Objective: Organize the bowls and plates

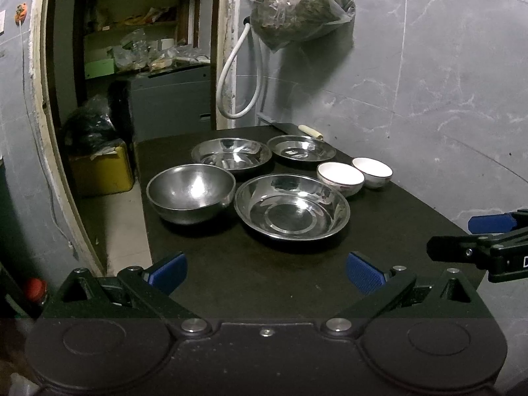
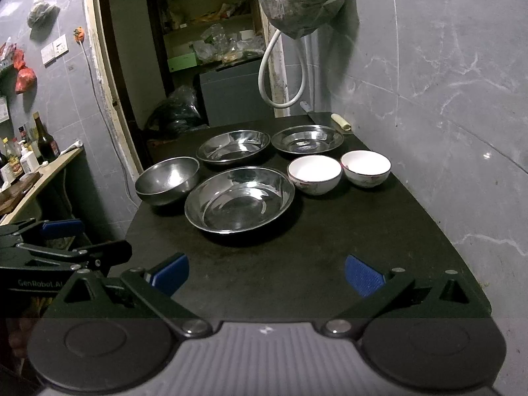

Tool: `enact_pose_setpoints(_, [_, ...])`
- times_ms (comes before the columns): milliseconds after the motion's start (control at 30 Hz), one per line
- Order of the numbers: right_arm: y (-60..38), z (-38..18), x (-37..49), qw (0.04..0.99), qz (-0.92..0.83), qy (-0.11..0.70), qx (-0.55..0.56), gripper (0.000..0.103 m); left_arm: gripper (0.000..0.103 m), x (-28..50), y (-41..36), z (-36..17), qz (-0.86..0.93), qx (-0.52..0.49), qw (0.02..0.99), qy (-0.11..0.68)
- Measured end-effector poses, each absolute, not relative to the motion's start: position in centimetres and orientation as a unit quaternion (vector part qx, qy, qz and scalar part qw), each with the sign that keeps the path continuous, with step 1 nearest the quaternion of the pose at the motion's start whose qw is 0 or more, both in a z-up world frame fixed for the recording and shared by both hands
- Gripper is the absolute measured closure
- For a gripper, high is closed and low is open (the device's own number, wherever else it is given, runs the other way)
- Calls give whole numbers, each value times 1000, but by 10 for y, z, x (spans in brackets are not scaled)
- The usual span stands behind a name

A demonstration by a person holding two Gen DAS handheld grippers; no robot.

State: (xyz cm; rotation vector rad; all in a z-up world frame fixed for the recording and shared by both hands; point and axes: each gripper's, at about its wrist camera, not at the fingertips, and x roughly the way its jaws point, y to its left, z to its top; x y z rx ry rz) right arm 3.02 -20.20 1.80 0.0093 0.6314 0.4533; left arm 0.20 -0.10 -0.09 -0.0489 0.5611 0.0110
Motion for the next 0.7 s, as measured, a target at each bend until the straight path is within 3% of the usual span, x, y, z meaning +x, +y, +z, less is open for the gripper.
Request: enact_pose_setpoints(700, [-201, 19, 33, 926, 218, 307, 4, 0, 1, 4, -3, -1, 5, -24, 960, 278])
